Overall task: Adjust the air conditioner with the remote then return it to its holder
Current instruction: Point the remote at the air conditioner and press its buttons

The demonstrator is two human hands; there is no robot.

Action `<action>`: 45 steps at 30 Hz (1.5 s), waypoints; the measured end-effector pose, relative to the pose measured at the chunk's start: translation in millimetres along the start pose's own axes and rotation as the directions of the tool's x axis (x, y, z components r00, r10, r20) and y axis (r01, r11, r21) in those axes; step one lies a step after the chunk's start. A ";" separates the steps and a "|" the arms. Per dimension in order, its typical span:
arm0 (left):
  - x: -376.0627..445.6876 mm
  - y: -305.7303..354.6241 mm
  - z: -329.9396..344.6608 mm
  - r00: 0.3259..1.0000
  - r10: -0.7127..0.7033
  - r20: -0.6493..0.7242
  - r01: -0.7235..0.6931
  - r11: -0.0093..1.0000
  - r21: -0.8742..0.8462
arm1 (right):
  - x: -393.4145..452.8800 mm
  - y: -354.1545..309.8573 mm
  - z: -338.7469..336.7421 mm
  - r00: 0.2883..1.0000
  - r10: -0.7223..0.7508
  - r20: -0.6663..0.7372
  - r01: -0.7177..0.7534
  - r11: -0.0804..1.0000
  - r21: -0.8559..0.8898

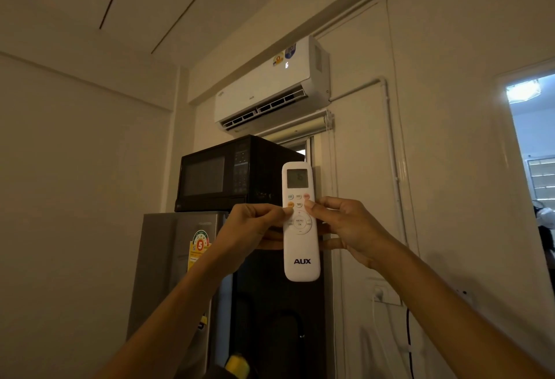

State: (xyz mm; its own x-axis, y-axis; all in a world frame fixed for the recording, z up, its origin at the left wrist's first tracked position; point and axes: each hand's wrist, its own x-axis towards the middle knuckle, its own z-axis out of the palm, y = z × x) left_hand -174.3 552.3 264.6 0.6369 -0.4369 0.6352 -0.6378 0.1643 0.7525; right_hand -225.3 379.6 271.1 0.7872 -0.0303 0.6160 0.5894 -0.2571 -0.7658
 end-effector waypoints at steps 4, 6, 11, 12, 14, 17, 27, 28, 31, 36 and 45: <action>-0.9 0.9 -2.0 1.000 -0.001 0.015 0.002 1.000 -0.014 | -0.4 -1.0 0.7 1.000 0.001 0.012 -0.001 1.000 0.009; -0.9 0.5 -3.3 1.000 -0.009 0.020 0.009 1.000 -0.017 | -0.2 -1.0 1.1 1.000 0.001 0.010 -0.001 1.000 0.006; -0.4 -1.5 -5.4 0.999 -0.023 0.029 0.024 0.999 -0.035 | -0.2 -0.4 2.1 1.000 -0.006 -0.005 0.006 1.000 0.004; -0.4 -1.7 -5.1 0.999 -0.022 0.026 0.023 0.999 -0.041 | -0.3 -0.3 2.1 1.000 -0.006 -0.008 0.006 1.000 0.002; -0.2 -2.3 -4.4 0.999 -0.026 0.019 0.027 0.998 -0.051 | -0.4 0.2 1.9 1.000 -0.009 -0.013 0.009 1.000 -0.001; 0.0 -5.0 -4.7 1.000 -0.026 0.016 0.027 0.998 -0.051 | -0.4 0.6 2.1 1.000 -0.013 -0.008 0.013 1.000 0.006; 1.8 -5.4 -4.4 1.000 -0.006 0.016 0.007 0.998 -0.058 | -0.9 -1.4 3.2 1.000 -0.015 -0.026 0.015 1.000 0.005; 1.8 -5.6 -4.0 1.000 -0.004 0.017 0.005 0.998 -0.056 | -0.9 -1.6 3.0 1.000 -0.012 -0.026 0.012 1.000 0.003; 2.3 -6.0 -2.8 1.000 0.002 0.018 -0.001 0.999 -0.051 | -0.6 -2.1 2.0 1.000 0.003 -0.023 -0.003 1.000 0.005; 2.8 -7.0 -2.2 1.000 0.004 0.011 -0.003 0.999 -0.052 | -1.4 -1.7 0.0 1.000 0.026 -0.017 -0.025 0.999 0.030; 2.4 -6.9 -1.7 1.000 -0.012 0.018 0.013 0.999 -0.044 | -3.1 0.1 -1.6 0.999 0.034 -0.006 -0.034 0.998 0.047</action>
State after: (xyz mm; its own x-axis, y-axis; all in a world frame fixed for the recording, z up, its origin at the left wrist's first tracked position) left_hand -167.6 551.7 261.3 0.6365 -0.4550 0.6228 -0.6098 0.1975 0.7675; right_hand -228.0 378.1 269.4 0.8056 -0.0453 0.5907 0.5703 -0.2105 -0.7940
